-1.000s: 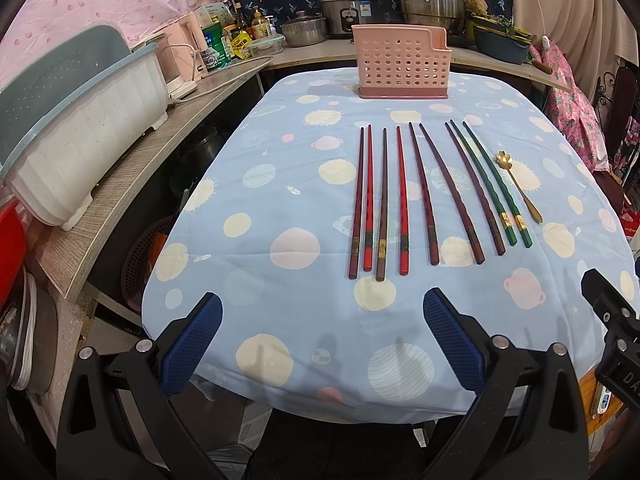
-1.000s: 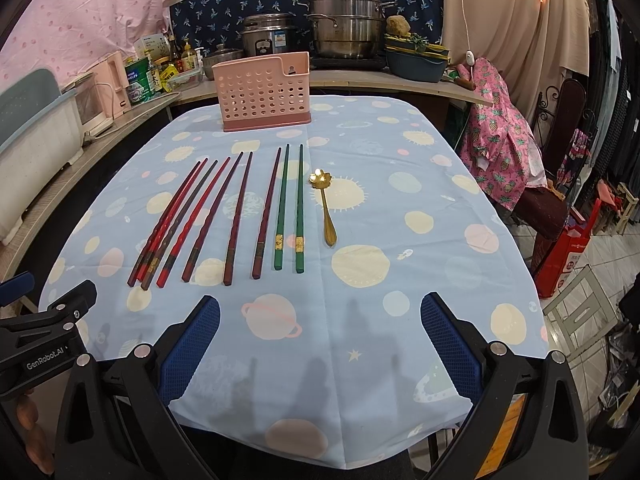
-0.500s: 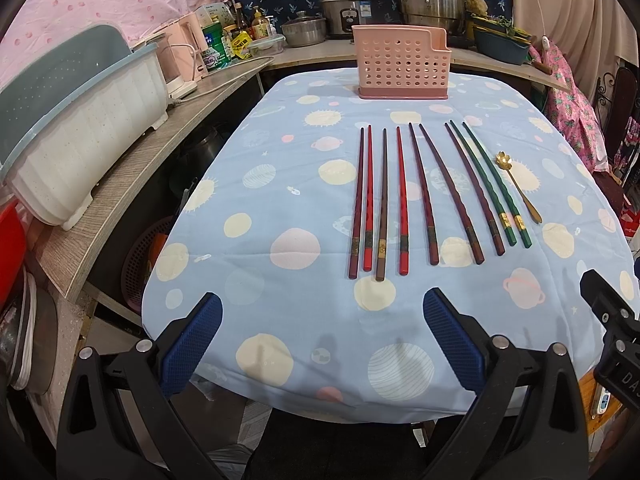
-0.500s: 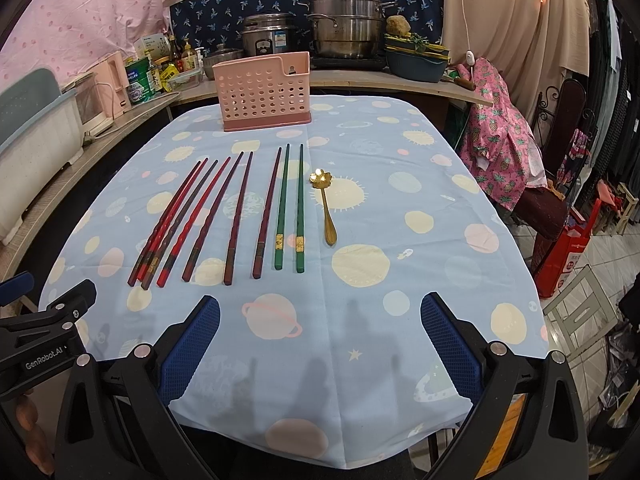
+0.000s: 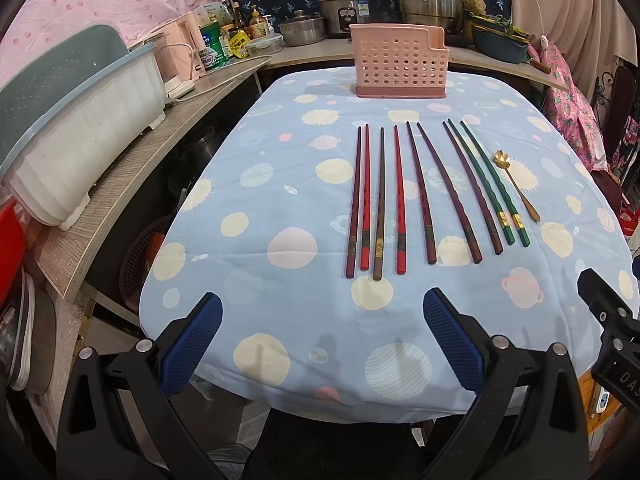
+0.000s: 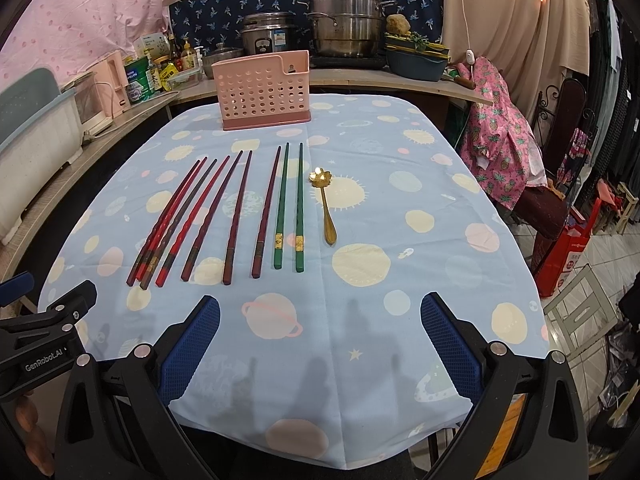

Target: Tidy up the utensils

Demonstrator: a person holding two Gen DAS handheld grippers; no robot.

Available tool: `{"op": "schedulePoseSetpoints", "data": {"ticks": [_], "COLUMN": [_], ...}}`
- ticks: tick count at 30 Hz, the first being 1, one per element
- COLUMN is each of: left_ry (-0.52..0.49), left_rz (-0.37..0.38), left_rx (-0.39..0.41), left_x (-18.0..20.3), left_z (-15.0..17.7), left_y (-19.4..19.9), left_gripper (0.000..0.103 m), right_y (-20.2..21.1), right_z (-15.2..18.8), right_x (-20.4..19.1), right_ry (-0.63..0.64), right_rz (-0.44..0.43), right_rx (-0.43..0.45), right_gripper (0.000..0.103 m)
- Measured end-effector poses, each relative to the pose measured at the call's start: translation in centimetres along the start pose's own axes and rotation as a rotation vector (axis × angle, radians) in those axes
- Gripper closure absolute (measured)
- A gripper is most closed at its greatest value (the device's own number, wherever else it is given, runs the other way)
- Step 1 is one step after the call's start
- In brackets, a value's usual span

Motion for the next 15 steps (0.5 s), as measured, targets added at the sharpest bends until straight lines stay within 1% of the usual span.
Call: {"op": "schedulePoseSetpoints", "data": {"ticks": [7, 15], "left_ry": [0.024, 0.075], "left_rz": [0.016, 0.028], "left_rx": [-0.029, -0.099], "left_x": [0.0, -1.5], "left_z": [-0.2, -0.5], "left_y": [-1.2, -5.0], "left_gripper": [0.007, 0.007], "right_y": [-0.5, -2.0], "right_z": [0.3, -0.3], "right_x": [0.5, 1.5], "right_ry": [-0.017, -0.041], "right_rz": [0.001, 0.008], "right_rx": [-0.008, -0.028], "right_gripper": [0.007, 0.007]}}
Point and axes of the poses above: each gripper's, at about its wrist camera, not at the fingertips, and y roughly against the way its jaws point, x to its right, z to its underside, the point moved 7 cm from there along -y, roughly the way its jaws point, and after that the axes turned 5 degrees about -z, right-handed, at the moved point
